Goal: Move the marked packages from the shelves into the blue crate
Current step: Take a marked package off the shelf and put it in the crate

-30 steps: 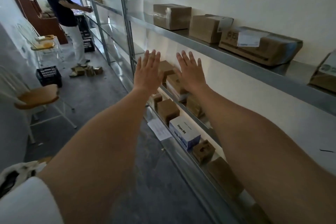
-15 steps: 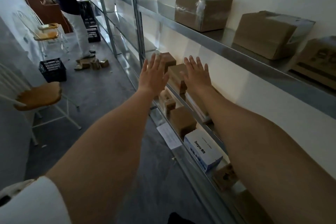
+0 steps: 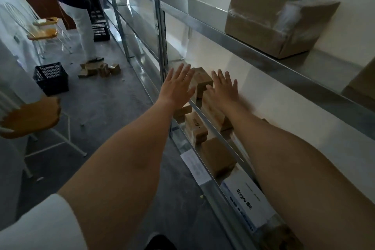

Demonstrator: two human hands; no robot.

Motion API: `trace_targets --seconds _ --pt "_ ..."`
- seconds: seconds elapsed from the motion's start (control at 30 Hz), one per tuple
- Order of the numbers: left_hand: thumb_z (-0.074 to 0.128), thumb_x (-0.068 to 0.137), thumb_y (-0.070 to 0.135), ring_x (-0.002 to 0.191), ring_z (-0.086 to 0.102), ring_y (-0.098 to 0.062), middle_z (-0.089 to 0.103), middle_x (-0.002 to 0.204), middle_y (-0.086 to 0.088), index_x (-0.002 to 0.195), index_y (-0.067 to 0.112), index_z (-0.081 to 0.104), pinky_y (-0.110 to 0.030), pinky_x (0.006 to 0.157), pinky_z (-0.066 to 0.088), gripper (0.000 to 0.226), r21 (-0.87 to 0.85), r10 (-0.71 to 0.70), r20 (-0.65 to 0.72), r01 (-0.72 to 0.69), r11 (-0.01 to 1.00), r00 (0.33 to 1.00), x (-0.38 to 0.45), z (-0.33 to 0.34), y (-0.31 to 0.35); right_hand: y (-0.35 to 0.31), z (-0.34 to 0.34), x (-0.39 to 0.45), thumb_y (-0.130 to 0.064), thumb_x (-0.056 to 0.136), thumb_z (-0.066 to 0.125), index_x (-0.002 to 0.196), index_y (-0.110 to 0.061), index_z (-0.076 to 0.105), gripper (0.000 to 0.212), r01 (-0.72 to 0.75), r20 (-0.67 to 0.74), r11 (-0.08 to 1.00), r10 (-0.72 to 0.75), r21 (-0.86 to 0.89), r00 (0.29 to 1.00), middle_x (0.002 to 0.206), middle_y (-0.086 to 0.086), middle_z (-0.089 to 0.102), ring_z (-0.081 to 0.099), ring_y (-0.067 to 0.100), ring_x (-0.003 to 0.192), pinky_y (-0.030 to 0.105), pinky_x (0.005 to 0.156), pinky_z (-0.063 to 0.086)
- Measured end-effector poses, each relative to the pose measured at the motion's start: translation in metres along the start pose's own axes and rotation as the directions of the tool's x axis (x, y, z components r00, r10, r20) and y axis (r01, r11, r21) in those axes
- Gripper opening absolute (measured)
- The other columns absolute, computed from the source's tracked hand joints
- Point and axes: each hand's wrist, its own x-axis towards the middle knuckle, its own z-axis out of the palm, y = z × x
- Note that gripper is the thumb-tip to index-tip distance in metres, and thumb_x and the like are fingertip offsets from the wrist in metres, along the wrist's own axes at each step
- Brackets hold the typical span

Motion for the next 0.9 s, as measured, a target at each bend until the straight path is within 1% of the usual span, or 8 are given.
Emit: trace_targets --seconds 0.17,0.23,0.3,0.37,0.47,0.7,0.83,0.9 --pt "0.023 0.101 0.047 0.148 -0.005 -0.023 0.000 0.161 -0.006 0.153 0.017 0.002 -0.045 0.121 0.001 0.064 -0.025 0.088 0.018 -0.088 0.996 0.996 0.059 0.018 -0.055 -0.021 0.019 0.062 -0.045 0.104 0.019 0.156 -0.023 0.006 0.058 -0.136 -0.042 0.988 0.139 0.068 0.989 0.164 0.003 -0.002 -0.006 0.026 0.151 0.050 0.120 -0.001" --pt "0.023 0.100 0.049 0.148 -0.004 -0.023 0.001 0.161 -0.006 0.153 0.017 0.003 -0.045 0.121 0.002 0.065 -0.030 0.141 0.020 -0.140 0.990 0.990 0.079 0.026 -0.075 -0.030 0.028 0.083 -0.045 0.104 0.020 0.156 -0.022 0.008 0.058 -0.211 -0.052 0.966 0.221 0.151 0.974 0.164 0.004 0.001 -0.003 0.027 0.151 0.050 0.119 0.001" --pt "0.024 0.100 0.050 0.148 -0.003 -0.024 0.002 0.161 -0.007 0.153 0.017 0.004 -0.045 0.121 0.003 0.065 -0.055 0.198 0.029 -0.197 0.979 0.980 0.100 0.034 -0.092 -0.037 0.037 0.103 -0.044 0.104 0.022 0.156 -0.021 0.010 0.058 -0.319 -0.062 0.897 0.353 0.305 0.934 0.164 0.005 0.004 0.000 0.028 0.151 0.050 0.120 0.003" --pt "0.023 0.100 0.050 0.148 -0.003 -0.024 0.001 0.161 -0.007 0.153 0.017 0.004 -0.045 0.121 0.003 0.066 -0.090 0.226 0.046 -0.221 0.971 0.973 0.117 0.044 -0.104 -0.042 0.047 0.125 -0.044 0.104 0.023 0.156 -0.021 0.011 0.058 -0.413 -0.032 0.784 0.480 0.464 0.877 0.164 0.006 0.005 0.001 0.028 0.151 0.050 0.120 0.004" --pt "0.022 0.100 0.050 0.148 -0.005 -0.023 -0.001 0.161 -0.006 0.153 0.017 0.002 -0.045 0.121 0.001 0.066 -0.128 0.248 0.089 -0.236 0.963 0.965 0.145 0.064 -0.115 -0.045 0.059 0.162 -0.044 0.104 0.024 0.156 -0.020 0.012 0.059 -0.472 0.013 0.655 0.577 0.590 0.817 0.164 0.005 0.007 0.002 0.028 0.151 0.050 0.120 0.006" --pt "0.022 0.100 0.051 0.148 -0.006 -0.024 -0.002 0.161 -0.006 0.153 0.017 0.002 -0.046 0.120 0.000 0.067 -0.314 0.159 0.189 -0.094 0.945 0.969 0.235 0.120 -0.119 -0.030 0.101 0.242 -0.042 0.105 0.025 0.156 -0.016 0.010 0.059 -0.496 0.096 0.421 0.681 0.760 0.726 0.164 0.007 0.007 0.004 0.029 0.151 0.047 0.122 0.012" --pt "0.027 0.100 0.048 0.148 0.005 -0.028 0.006 0.161 -0.008 0.153 0.016 0.007 -0.049 0.120 0.008 0.065 -0.400 0.143 0.259 -0.028 0.916 0.955 0.282 0.145 -0.117 -0.019 0.119 0.273 -0.042 0.105 0.022 0.156 -0.014 0.007 0.060 -0.602 0.211 0.272 0.765 0.750 0.608 0.164 0.008 0.004 0.004 0.030 0.151 0.046 0.122 0.010" --pt "0.030 0.101 0.045 0.147 0.011 -0.029 0.011 0.160 -0.011 0.153 0.014 0.010 -0.049 0.119 0.013 0.064 -0.462 0.122 0.293 0.028 0.887 0.948 0.301 0.156 -0.113 -0.015 0.130 0.281 -0.041 0.105 0.022 0.156 -0.013 0.005 0.061 -0.634 0.239 0.230 0.790 0.738 0.564 0.164 0.008 0.002 0.003 0.031 0.151 0.046 0.122 0.009"
